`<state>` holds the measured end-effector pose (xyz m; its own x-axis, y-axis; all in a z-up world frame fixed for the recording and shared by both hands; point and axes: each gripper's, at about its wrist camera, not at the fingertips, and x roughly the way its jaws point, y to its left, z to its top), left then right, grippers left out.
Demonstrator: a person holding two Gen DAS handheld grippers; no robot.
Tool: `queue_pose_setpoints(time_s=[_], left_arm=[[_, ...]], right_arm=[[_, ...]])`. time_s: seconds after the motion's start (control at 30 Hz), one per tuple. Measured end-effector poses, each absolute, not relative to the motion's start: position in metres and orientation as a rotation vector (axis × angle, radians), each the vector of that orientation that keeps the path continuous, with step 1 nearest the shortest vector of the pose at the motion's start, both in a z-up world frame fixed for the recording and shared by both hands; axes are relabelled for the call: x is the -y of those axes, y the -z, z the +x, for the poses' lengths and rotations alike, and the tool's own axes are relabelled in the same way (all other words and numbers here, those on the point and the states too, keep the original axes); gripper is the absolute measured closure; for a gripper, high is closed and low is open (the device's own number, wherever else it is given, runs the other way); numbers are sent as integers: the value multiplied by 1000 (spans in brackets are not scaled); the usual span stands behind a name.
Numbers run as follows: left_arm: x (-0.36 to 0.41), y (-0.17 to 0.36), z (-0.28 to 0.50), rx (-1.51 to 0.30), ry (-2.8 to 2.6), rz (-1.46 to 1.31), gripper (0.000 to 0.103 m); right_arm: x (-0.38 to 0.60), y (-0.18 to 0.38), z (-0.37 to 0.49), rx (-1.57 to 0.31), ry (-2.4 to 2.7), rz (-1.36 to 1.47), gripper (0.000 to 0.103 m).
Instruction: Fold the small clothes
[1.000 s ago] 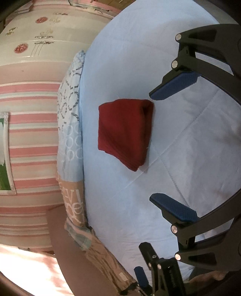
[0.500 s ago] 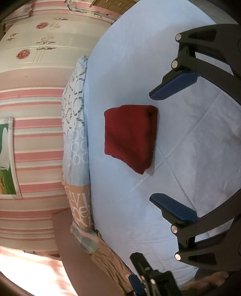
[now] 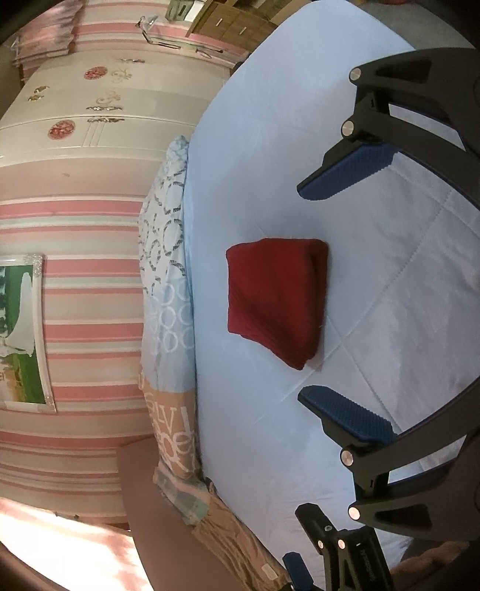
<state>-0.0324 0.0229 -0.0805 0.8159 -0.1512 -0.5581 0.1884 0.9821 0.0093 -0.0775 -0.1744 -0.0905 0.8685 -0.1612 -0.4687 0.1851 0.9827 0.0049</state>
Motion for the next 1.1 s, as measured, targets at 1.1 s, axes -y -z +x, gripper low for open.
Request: queue_pose_setpoints(time_s=[1.1], left_arm=[[-29, 78, -32, -594, 193, 41, 2]], right_arm=[[175, 81, -80, -464, 184, 28, 3]])
